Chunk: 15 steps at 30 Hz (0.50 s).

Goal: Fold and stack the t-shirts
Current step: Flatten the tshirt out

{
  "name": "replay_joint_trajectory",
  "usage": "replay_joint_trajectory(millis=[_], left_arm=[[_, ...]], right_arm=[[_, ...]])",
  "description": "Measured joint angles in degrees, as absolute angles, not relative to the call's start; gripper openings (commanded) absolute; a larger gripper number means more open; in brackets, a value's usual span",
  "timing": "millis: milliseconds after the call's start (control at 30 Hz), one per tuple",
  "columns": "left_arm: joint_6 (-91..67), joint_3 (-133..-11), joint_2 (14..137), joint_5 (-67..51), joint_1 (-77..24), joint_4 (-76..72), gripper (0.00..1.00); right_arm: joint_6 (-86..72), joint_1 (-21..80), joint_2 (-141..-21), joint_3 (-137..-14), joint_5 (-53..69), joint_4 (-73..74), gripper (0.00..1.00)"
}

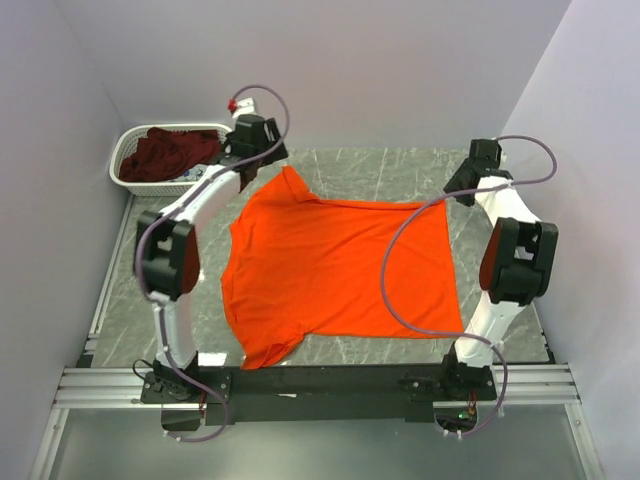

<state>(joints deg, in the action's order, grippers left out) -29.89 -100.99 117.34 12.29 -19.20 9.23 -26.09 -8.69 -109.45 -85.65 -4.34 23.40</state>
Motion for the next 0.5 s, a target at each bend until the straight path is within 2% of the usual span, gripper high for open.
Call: replay_joint_trajectory(millis=[67,100,300,500], left_arm=[[-31.0,-96.3,111.6,14.9,-18.9,11.2,0.70],[-31.6,-94.1,108.4,16.0,-18.7,13.0,0.68],[-36.4,-77.5,93.9,17.8,-14.2,16.4,0.50],[-38.4,-69.3,95.2,17.8,-10.6,19.8,0.41]], right_arm=[[-26.0,-8.7,-106.4,-82.4,-2.1,23.0,0.41],[-25.9,-8.7,-104.9,-80.8,-0.3,22.7,0.38],[-26.5,-8.6,-98.5,-68.3,10.5,18.0,0.34],[-27.9,-8.6,-98.0,-60.7,18.1,15.2,0.31]])
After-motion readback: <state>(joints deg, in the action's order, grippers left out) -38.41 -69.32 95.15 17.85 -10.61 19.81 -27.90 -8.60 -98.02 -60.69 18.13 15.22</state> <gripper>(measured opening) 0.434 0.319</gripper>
